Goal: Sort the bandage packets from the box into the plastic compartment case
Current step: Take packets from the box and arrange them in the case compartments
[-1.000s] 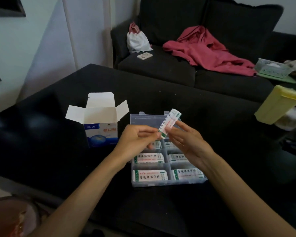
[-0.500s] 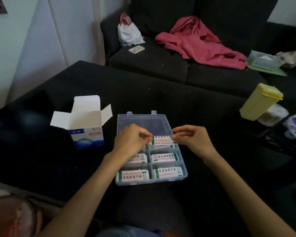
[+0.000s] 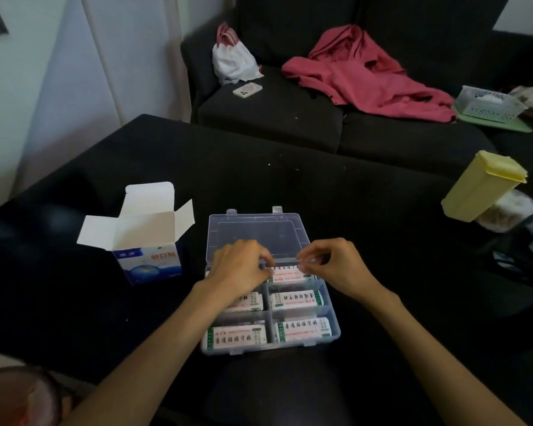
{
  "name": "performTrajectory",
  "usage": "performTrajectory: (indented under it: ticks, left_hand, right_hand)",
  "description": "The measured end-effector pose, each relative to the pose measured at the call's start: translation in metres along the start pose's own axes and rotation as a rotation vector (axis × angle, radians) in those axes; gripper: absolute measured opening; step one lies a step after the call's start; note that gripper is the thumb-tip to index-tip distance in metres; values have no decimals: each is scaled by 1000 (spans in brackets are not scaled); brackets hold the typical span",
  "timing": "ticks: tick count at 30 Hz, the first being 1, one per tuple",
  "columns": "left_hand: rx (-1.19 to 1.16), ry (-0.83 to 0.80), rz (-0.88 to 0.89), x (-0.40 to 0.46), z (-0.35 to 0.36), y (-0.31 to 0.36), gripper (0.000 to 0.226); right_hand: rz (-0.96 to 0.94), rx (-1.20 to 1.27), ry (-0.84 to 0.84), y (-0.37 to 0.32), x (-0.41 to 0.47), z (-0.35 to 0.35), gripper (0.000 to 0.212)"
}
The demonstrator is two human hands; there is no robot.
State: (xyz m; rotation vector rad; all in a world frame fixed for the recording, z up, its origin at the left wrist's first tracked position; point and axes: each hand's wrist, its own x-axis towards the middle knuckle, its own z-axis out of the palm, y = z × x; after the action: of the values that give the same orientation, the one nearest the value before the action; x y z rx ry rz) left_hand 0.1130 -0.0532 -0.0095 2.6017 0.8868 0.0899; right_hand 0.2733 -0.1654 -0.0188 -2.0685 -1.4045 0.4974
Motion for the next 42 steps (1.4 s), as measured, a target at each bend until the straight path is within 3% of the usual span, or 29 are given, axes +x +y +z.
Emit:
performTrajectory:
  ticks: [7,16,19,23,25,27,30,33,37,40,42]
  left_hand:
    - [-13,-46,2,0,1,1,25]
    - [-125,-5,-10,-11,-17,-7,27]
    - [-162,150,-82,-32,-49,-26,17]
    - [-198,638,-300,-65,-83,-69,14]
    - [-120,782,-370,-76,-90,-99,22]
    - [-174,736,-449,-79,-92,-133,40]
    - [-592,492,-592,-73,-88,-159,61]
    - [-975,351,-558,-82,-82,-153,18]
    - [-1045,456,-413,-100,-73,-147,31]
    - [-967,663,-330,-107,-65,-145,28]
    - [-893,695,-362,-104,-59,-153,25]
  right_hand:
    - [51,-114,-21,3,-1,-1,21]
    - [73,32,-31,-18,2,-37,13]
    - [3,27,-13,-50,8,-43,13]
    - [-150,13,-42,-110,20,-18,16]
    - [-228,-54,-33,-139,27,9,18]
    - [-330,-191,8,-162,33,39,27]
    - [-440,-393,78,-170,40,73,41]
    - [-539,-508,190,-165,37,90,26]
    - [-675,-495,277,-145,22,100,19]
    - [-713,-462,309,-136,21,103,24]
    - [-705,-452,293,-137,27,104,20]
